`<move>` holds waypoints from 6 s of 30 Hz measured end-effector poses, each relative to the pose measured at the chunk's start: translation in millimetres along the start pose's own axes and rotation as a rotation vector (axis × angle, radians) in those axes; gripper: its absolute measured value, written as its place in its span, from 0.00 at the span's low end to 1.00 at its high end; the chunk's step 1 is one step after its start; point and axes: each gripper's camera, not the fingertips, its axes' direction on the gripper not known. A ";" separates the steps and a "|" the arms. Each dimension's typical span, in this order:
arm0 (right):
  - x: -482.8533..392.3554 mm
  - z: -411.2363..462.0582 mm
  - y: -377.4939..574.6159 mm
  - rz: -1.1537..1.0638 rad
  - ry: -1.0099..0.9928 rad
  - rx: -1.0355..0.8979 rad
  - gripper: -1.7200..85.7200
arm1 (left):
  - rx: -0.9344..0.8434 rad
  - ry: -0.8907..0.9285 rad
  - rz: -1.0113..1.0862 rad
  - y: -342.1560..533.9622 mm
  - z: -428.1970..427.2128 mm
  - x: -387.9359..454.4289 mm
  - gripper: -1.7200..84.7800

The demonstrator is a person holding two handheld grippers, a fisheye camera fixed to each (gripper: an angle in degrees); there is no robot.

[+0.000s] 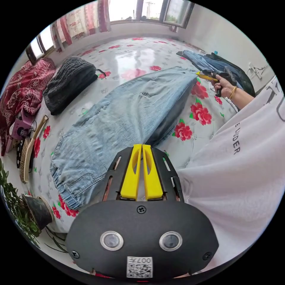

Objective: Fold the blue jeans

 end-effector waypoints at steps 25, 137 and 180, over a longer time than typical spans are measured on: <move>-7.9 28.8 41.8 0.358 -0.316 0.175 0.05 | 0.257 0.431 -1.002 231.2 2.4 -221.1 0.10; -257.3 103.6 204.2 -0.602 0.032 -0.338 0.04 | 0.785 0.266 -0.476 250.7 -133.2 -251.8 0.09; -151.0 189.9 14.0 -0.331 -0.045 -0.655 0.12 | -0.064 0.329 -0.382 53.0 110.0 -233.5 0.07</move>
